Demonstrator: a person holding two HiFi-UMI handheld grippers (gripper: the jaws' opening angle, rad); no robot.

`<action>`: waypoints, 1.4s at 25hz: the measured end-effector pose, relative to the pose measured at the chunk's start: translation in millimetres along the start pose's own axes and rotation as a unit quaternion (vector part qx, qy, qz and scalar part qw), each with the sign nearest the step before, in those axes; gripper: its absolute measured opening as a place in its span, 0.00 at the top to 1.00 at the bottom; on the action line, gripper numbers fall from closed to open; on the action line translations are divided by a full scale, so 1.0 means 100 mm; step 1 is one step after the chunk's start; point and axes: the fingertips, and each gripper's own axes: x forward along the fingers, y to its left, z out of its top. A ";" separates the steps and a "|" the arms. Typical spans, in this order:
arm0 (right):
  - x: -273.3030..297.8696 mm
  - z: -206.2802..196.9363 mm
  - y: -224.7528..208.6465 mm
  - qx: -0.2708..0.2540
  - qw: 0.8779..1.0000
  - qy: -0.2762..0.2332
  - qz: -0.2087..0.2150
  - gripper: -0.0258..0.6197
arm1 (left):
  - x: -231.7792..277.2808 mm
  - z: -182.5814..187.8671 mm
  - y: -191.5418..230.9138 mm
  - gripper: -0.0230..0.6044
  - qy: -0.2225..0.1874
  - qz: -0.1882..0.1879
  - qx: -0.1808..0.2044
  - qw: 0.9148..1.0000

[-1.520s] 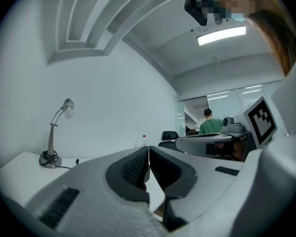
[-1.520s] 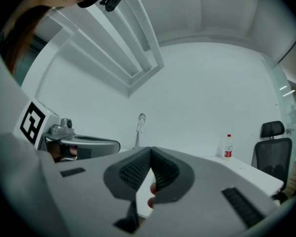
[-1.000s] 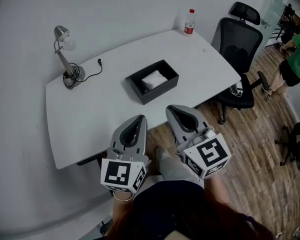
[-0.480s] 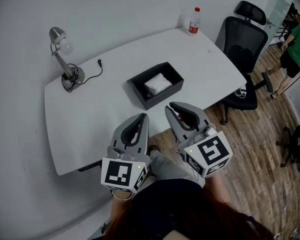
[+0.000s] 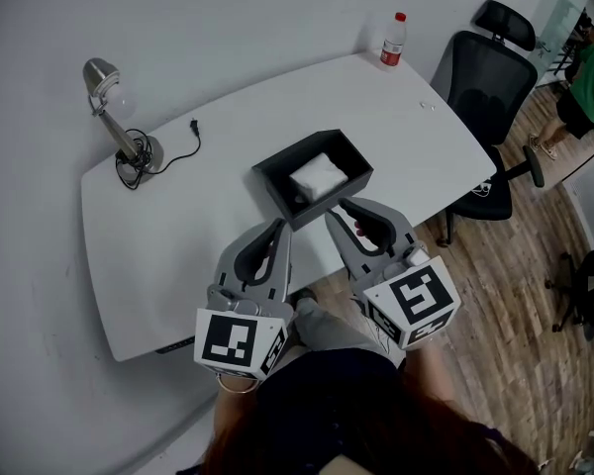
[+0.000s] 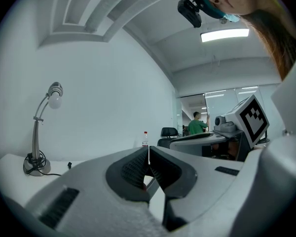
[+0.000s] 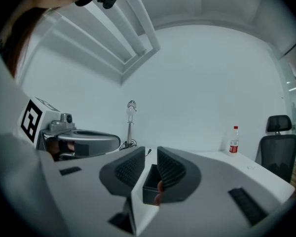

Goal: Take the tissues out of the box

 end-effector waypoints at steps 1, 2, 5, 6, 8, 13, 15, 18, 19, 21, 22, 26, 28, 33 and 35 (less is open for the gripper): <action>0.04 0.00 -0.02 0.000 1.000 0.002 0.001 0.82 | 0.03 0.00 0.03 0.92 0.001 0.000 0.001 1.000; 0.07 -0.01 -0.04 -0.001 1.000 0.006 0.001 0.81 | 0.05 0.00 0.06 0.92 0.001 -0.001 0.001 1.000; 0.19 -0.04 -0.09 -0.009 1.000 0.019 0.003 0.80 | 0.13 0.00 0.14 0.92 0.003 -0.001 -0.001 1.000; 0.23 -0.05 -0.11 -0.013 1.000 0.023 0.004 0.79 | 0.15 -0.01 0.16 0.92 0.004 -0.002 -0.002 1.000; 0.30 -0.08 -0.15 -0.016 0.999 0.031 0.006 0.77 | 0.21 -0.02 0.20 0.92 0.006 -0.003 -0.003 1.000; 0.46 -0.16 -0.23 -0.019 0.998 0.056 0.013 0.73 | 0.34 -0.04 0.29 0.92 0.011 -0.004 -0.005 1.000; 0.53 -0.21 -0.26 -0.019 0.998 0.065 0.014 0.72 | 0.38 -0.05 0.34 0.92 0.013 -0.003 -0.006 1.000; 0.64 -0.30 -0.31 -0.022 0.996 0.083 0.017 0.69 | 0.45 -0.07 0.42 0.92 0.014 -0.001 -0.008 1.000; 0.68 -0.33 -0.32 -0.024 0.995 0.090 0.018 0.68 | 0.48 -0.08 0.44 0.92 0.014 -0.001 -0.009 1.000; 0.74 -0.39 -0.36 -0.028 0.994 0.108 0.019 0.65 | 0.52 -0.08 0.49 0.92 0.014 0.000 -0.011 1.000; 0.78 -0.43 -0.37 -0.030 0.992 0.117 0.019 0.63 | 0.55 -0.09 0.52 0.92 0.015 0.000 -0.011 1.000; 0.90 -0.58 -0.44 -0.033 0.987 0.155 0.027 0.60 | 0.67 -0.11 0.61 0.92 0.018 0.000 -0.015 1.000; 0.96 -0.65 -0.47 -0.035 0.984 0.172 0.029 0.58 | 0.73 -0.12 0.65 0.92 0.019 -0.001 -0.017 1.000; 1.08 -0.84 -0.56 -0.037 0.975 0.217 0.028 0.54 | 0.86 -0.15 0.73 0.92 0.022 -0.005 -0.021 1.000; 1.13 -0.92 -0.60 -0.035 0.971 0.234 0.026 0.53 | 0.90 -0.17 0.75 0.92 0.024 -0.007 -0.024 0.999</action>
